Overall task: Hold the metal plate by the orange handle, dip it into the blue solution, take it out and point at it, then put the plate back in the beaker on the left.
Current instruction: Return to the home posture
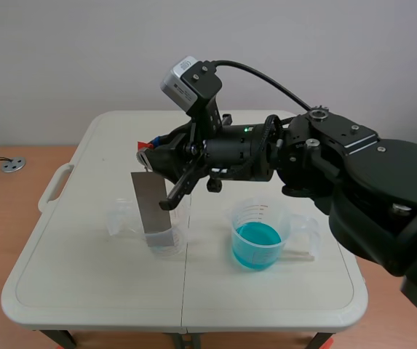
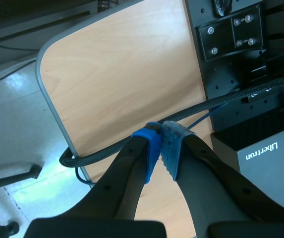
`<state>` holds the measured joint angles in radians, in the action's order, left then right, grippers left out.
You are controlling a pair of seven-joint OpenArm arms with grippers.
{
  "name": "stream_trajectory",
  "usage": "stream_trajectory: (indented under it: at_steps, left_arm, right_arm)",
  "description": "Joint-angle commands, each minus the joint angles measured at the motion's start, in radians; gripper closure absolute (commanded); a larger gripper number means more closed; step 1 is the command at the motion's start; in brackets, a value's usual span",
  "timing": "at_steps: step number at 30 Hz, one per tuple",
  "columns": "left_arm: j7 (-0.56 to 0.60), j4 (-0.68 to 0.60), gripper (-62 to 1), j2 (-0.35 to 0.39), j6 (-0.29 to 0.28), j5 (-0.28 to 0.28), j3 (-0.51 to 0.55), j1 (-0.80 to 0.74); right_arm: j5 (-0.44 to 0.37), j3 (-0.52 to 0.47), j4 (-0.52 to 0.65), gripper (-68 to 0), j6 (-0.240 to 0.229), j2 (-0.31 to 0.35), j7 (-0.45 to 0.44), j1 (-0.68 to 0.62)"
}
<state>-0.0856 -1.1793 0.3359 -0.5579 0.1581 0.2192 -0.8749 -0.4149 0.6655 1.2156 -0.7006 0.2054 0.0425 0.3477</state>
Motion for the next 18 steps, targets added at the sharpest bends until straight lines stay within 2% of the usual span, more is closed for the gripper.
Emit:
stream_trajectory:
  at_steps: [1,5,9,11,13,16,17,18]
  left_arm:
    - [0.006,-0.004,-1.3,0.005,-0.006,0.005,0.003,-0.003]
    - [0.006,-0.004,-2.9,0.005,-0.006,0.005,0.003,-0.003]
    - [0.006,-0.004,-11.9,0.005,-0.006,0.005,0.003,-0.003]
    - [0.006,-0.004,-20.3,0.005,-0.006,0.005,0.003,-0.003]
    - [0.006,-0.004,-31.9,0.005,-0.005,0.005,0.003,-0.003]
    - [0.006,-0.004,-58.7,0.005,-0.003,-0.014,0.003,-0.003]
    - [0.007,-0.004,-62.3,0.005,0.003,-0.018,0.003,-0.002]
    - [0.007,-0.004,-62.3,0.005,0.008,-0.018,0.003,-0.002]
  right_arm:
    - [-0.011,0.003,0.018,-8.8,-0.004,-0.003,-0.012,0.004]
    - [-0.011,0.003,0.018,-14.9,-0.003,-0.003,-0.013,0.004]
    - [-0.010,0.003,0.018,-26.3,-0.003,-0.003,-0.013,0.004]
    - [-0.010,0.003,0.018,-33.0,-0.003,-0.003,-0.013,0.004]
    - [-0.010,0.003,0.018,-39.7,-0.003,-0.003,-0.014,0.004]
    - [-0.010,0.003,0.018,-47.2,-0.002,-0.003,-0.032,0.004]
    - [-0.010,0.003,0.018,-49.5,0.001,-0.003,-0.040,0.004]
    - [-0.010,0.003,0.018,-52.2,0.008,-0.003,-0.048,0.004]
